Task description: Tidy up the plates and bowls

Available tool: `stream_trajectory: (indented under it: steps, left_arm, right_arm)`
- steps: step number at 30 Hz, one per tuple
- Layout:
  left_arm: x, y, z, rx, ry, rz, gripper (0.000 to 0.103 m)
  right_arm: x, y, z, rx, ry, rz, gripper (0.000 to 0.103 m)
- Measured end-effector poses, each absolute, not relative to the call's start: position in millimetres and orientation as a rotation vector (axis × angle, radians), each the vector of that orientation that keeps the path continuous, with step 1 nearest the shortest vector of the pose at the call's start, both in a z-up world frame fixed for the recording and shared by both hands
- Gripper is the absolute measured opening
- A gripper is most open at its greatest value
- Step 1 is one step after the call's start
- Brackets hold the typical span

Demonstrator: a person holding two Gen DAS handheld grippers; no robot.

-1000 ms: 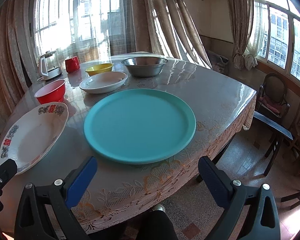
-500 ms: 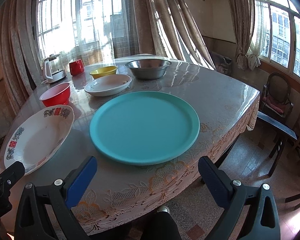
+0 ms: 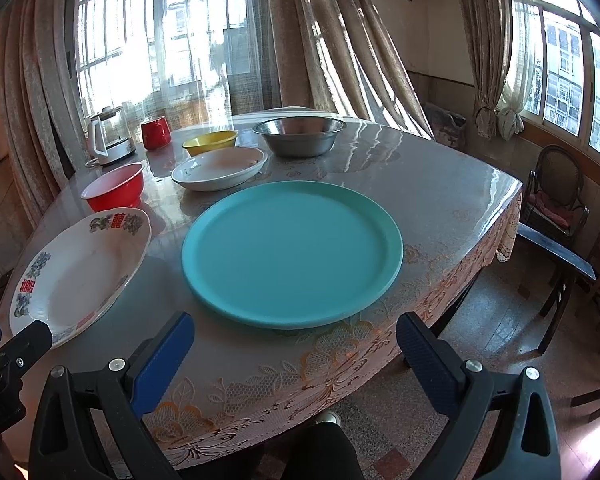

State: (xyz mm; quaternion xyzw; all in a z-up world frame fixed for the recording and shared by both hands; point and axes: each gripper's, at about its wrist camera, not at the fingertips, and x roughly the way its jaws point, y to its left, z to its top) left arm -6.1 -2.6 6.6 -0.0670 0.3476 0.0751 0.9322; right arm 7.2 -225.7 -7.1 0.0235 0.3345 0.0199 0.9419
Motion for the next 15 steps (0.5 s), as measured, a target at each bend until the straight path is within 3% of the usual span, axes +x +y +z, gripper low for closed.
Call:
stream_trajectory:
  steps: [15]
  left_arm:
    - [-7.0,-5.3,8.1,-0.153,0.707,0.109,0.103]
  right_arm:
    - [8.9,-226.9,-9.7,0.058,0.684,0.066,0.103]
